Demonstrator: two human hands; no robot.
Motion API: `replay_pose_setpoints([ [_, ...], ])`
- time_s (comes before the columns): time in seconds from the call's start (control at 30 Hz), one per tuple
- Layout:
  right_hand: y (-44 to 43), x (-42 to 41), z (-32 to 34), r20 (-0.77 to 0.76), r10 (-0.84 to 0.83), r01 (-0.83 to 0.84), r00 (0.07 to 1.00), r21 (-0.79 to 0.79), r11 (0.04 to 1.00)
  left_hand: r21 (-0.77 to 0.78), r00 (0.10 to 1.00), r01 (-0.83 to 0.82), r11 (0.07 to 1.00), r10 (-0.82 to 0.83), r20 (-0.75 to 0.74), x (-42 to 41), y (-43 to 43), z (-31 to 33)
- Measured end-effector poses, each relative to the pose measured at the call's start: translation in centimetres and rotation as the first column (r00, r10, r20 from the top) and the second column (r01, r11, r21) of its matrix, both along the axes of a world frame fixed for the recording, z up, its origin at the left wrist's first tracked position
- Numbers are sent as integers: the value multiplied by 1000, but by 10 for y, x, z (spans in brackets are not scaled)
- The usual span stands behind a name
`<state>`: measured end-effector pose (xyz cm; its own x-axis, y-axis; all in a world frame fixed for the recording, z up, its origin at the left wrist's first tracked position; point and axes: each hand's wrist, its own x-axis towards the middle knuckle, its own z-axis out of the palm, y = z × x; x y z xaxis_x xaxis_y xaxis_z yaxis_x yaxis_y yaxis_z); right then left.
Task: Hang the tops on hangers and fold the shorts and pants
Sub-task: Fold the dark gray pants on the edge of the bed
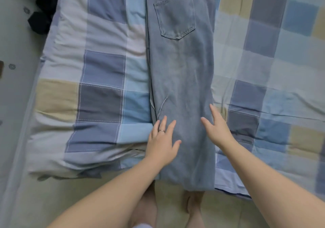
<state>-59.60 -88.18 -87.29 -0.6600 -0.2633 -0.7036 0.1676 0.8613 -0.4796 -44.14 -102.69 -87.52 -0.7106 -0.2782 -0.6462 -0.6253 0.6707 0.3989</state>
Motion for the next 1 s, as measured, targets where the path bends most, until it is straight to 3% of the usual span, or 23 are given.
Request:
replay_pose_setpoints([
  [0.1, 40, 28, -5, 60, -108, 107, 992, 15, 994, -32, 999, 27, 999, -26, 37, 32, 27, 0],
  [0.2, 79, 48, -10, 107, -104, 101, 989, 39, 994, -44, 998, 2, 999, 1, 68, 67, 58, -3],
  [0.33, 137, 78, -12, 133, 12, -23, 991, 86, 996, -63, 976, -164, 984, 171, 132, 116, 118, -3],
  [0.47, 186, 108, -18, 156, 83, -102, 984, 113, 988, -10, 893, -396, 918, 388, 229, 163, 192, 0],
  [0.67, 223, 139, -66, 191, 153, -173, 970, 91, 981, 18, 835, -506, 863, 484, 264, 197, 236, -33],
  [0.83, 226, 163, -108, 254, 38, -49, 967, 36, 998, 25, 775, -619, 785, 605, 182, 193, 217, -82],
  [1.0, 214, 173, -130, 268, -251, 277, 930, -66, 959, -12, 588, -803, 595, 796, 140, 177, 193, -126],
])
